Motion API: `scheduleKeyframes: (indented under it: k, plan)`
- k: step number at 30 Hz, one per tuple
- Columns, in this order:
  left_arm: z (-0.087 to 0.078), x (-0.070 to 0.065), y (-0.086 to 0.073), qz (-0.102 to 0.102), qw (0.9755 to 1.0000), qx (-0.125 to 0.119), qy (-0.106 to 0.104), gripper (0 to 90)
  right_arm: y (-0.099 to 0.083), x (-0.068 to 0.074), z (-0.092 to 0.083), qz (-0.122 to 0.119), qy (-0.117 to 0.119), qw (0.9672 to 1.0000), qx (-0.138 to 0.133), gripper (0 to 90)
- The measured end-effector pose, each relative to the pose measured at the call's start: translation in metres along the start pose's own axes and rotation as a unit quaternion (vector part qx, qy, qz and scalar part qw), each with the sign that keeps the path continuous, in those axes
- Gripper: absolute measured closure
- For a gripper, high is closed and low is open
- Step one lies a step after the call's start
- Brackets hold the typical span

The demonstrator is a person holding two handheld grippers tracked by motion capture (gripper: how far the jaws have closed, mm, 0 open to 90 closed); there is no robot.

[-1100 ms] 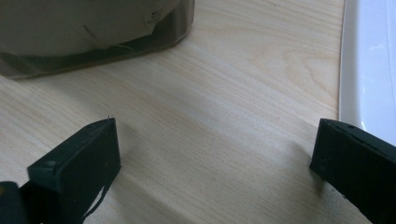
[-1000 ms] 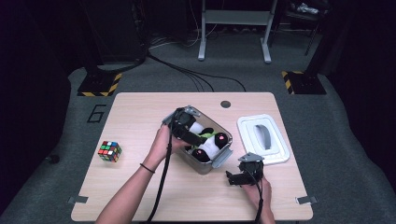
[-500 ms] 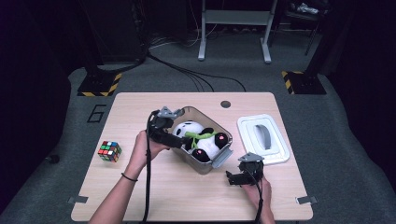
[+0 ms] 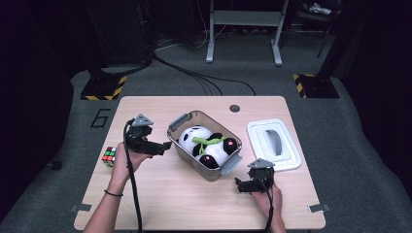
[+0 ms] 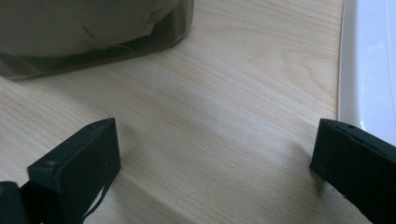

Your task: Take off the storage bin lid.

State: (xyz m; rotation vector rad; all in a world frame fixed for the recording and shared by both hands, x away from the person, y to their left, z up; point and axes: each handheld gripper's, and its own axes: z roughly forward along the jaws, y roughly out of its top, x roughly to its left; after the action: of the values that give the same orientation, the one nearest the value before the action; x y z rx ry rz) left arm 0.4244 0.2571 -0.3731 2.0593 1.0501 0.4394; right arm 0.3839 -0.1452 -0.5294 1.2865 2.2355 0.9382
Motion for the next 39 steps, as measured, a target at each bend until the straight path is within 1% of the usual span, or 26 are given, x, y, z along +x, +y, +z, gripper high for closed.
scheduleKeyframes:
  k: [1,2,3,4,5,6,8,10,12,15,16,18,19,21,22,23,24,26,27,30,31,32,33,36,38,39]
  plan:
    - [-0.001,0.004,-0.004,-0.005,1.0000,-0.002,0.007,3.7,0.000,0.000,0.000,0.001,0.000,1.0000,0.002,0.1]
    - [-0.001,0.004,-0.004,-0.005,1.0000,-0.002,0.007,2.8,0.000,0.000,0.000,0.000,0.000,1.0000,0.001,0.1]
    - [-0.003,0.011,-0.014,-0.021,0.9996,-0.010,0.017,2.1,0.000,0.000,0.000,0.001,0.000,1.0000,0.002,0.0]
    - [-0.003,0.011,-0.014,-0.021,0.9996,-0.010,0.017,1.7,0.000,0.000,0.000,0.001,0.000,1.0000,0.002,0.0]
    - [-0.005,0.018,-0.022,-0.033,0.9990,-0.012,0.027,1.1,0.000,0.000,0.000,-0.002,0.000,1.0000,0.000,0.0]
    - [-0.005,0.018,-0.022,-0.033,0.9990,-0.012,0.027,0.7,0.000,0.000,0.000,-0.002,0.000,1.0000,0.000,0.0]
    - [-0.008,0.026,-0.032,-0.047,0.9980,-0.017,0.039,0.2,0.000,0.000,0.000,0.000,0.001,1.0000,0.001,0.0]
    - [-0.010,0.031,-0.038,-0.052,0.9970,-0.021,0.053,0.2,0.000,0.000,0.000,0.000,0.000,1.0000,0.000,0.1]
    - [-0.013,0.037,-0.046,-0.060,0.9961,-0.024,0.060,0.0,0.000,0.000,0.000,-0.002,0.001,1.0000,0.000,0.1]
    - [-0.016,0.045,-0.057,-0.072,0.9936,-0.027,0.083,0.0,0.000,0.000,0.000,0.000,0.001,1.0000,0.000,0.1]
    - [-0.016,0.045,-0.057,-0.072,0.9936,-0.027,0.083,0.0,0.000,0.000,0.000,0.002,0.001,1.0000,0.002,0.1]
    - [-0.020,0.055,-0.068,-0.085,0.9905,-0.032,0.104,0.0,0.000,0.000,0.000,-0.002,0.000,1.0000,0.000,0.0]
    - [-0.021,0.058,-0.072,-0.088,0.9898,-0.032,0.107,0.0,0.000,0.000,0.000,-0.002,0.000,1.0000,0.000,0.0]
    - [-0.022,0.065,-0.078,-0.099,0.9872,-0.036,0.120,0.0,0.000,0.000,0.000,0.002,0.000,1.0000,0.002,0.1]
    - [-0.023,0.069,-0.081,-0.102,0.9861,-0.038,0.125,0.0,0.000,0.000,0.000,-0.003,0.000,1.0000,-0.001,0.0]
    - [-0.023,0.069,-0.081,-0.102,0.9861,-0.038,0.125,0.0,0.000,0.000,0.000,-0.003,0.000,1.0000,-0.001,0.0]
    - [-0.023,0.075,-0.087,-0.108,0.9833,-0.038,0.142,0.0,0.000,0.000,0.000,-0.002,0.000,1.0000,0.000,0.1]
    - [-0.023,0.082,-0.094,-0.118,0.9803,-0.044,0.152,0.0,0.000,0.000,0.000,0.001,0.000,1.0000,0.001,0.0]
    - [-0.021,0.084,-0.097,-0.126,0.9782,-0.044,0.159,0.0,0.000,0.000,0.000,0.001,0.001,1.0000,0.001,0.1]
    - [-0.017,0.092,-0.105,-0.129,0.9769,-0.037,0.166,0.2,0.000,0.000,0.000,-0.001,0.001,1.0000,-0.001,0.0]
    - [-0.015,0.094,-0.108,-0.136,0.9762,-0.035,0.165,0.2,0.000,0.000,0.000,0.002,0.001,1.0000,0.001,0.0]
    - [-0.015,0.094,-0.108,-0.136,0.9762,-0.035,0.165,0.2,0.000,0.000,0.000,-0.001,0.001,1.0000,-0.001,0.0]
    - [-0.010,0.101,-0.116,-0.145,0.9737,-0.038,0.172,0.2,0.000,0.000,0.000,-0.001,0.001,1.0000,-0.001,0.0]
    - [-0.006,0.109,-0.126,-0.147,0.9731,-0.034,0.174,0.2,0.000,0.000,0.000,0.001,0.001,1.0000,0.000,0.1]
    - [-0.002,0.114,-0.133,-0.155,0.9712,-0.030,0.178,0.2,0.000,0.000,0.000,0.000,0.001,1.0000,-0.001,0.1]
    - [-0.001,0.115,-0.136,-0.156,0.9714,-0.032,0.176,0.2,0.000,0.000,0.000,0.001,0.001,1.0000,0.001,0.0]
